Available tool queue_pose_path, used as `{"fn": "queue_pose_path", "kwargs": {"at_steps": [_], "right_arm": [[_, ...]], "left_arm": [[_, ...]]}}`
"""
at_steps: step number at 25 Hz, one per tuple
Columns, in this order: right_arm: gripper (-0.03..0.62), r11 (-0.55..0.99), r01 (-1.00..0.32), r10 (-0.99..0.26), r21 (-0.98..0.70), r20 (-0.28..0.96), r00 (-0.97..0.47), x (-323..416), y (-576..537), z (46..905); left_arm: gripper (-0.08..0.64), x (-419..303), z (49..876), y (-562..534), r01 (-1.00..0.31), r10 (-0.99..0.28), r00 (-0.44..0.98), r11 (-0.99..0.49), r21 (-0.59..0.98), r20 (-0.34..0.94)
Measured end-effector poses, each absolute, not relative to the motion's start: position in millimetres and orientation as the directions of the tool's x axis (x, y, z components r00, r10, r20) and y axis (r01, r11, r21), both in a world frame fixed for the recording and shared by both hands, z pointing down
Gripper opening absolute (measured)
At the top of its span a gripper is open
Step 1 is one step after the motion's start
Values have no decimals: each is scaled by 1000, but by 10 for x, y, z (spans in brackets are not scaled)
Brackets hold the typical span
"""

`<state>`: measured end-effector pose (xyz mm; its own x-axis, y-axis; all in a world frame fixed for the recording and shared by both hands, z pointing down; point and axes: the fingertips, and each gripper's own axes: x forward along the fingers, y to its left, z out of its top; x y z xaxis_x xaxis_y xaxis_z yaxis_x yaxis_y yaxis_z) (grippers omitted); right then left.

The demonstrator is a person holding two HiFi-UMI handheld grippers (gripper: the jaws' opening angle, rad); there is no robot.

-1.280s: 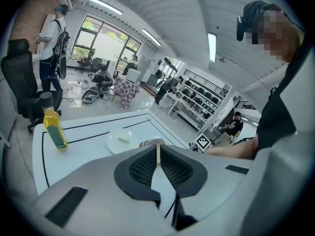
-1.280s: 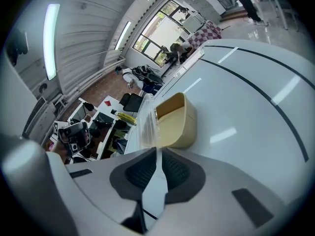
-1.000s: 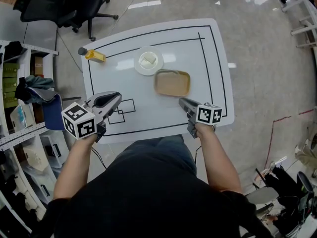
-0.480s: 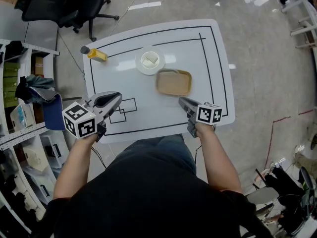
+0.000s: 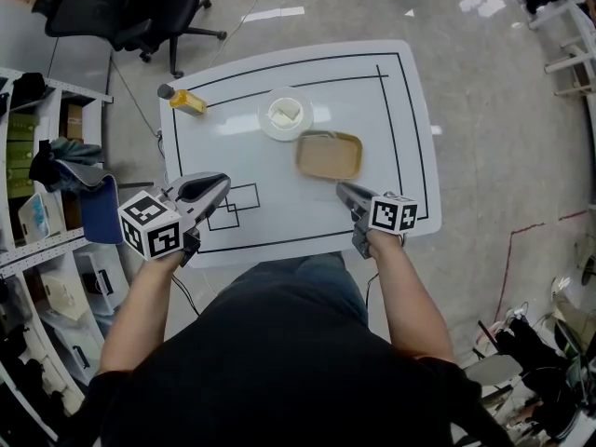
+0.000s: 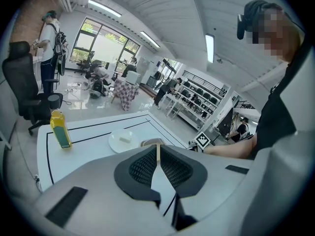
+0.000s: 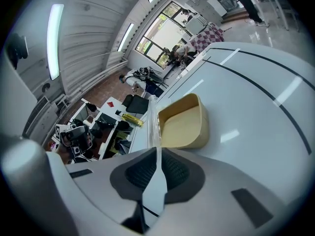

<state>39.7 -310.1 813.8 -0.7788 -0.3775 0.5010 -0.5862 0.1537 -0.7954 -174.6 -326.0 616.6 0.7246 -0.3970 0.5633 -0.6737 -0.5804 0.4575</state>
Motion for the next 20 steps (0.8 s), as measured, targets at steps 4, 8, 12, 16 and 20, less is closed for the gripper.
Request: {"fn": "queue_pose_path", "kwargs": {"at_steps": [4, 8, 12, 16, 20], "right_arm": [[44, 168, -583, -383, -795, 493, -781, 342, -3123, 8024], [44, 181, -578, -379, -795, 486, -787, 268, -3130, 7934], [43, 205, -587, -380, -783, 489, -785, 216, -3181, 7847], [43, 228, -583, -382, -780, 480, -790, 117, -3217, 7701], [43, 248, -591, -386, -768, 481, -787, 59, -3229, 7559]], "left_arm": [[38, -1791, 6113, -3234, -674, -401, 725, -581, 456, 560], [38, -1880, 6039, -3211, -679, -413, 722, -580, 450, 556], [38, -1971, 5940, -3219, -685, -436, 718, -579, 442, 543], [38, -2041, 5840, -3179, -685, -442, 719, -581, 439, 537], [38, -2126, 5717, -3142, -688, -454, 717, -585, 430, 529]]}}
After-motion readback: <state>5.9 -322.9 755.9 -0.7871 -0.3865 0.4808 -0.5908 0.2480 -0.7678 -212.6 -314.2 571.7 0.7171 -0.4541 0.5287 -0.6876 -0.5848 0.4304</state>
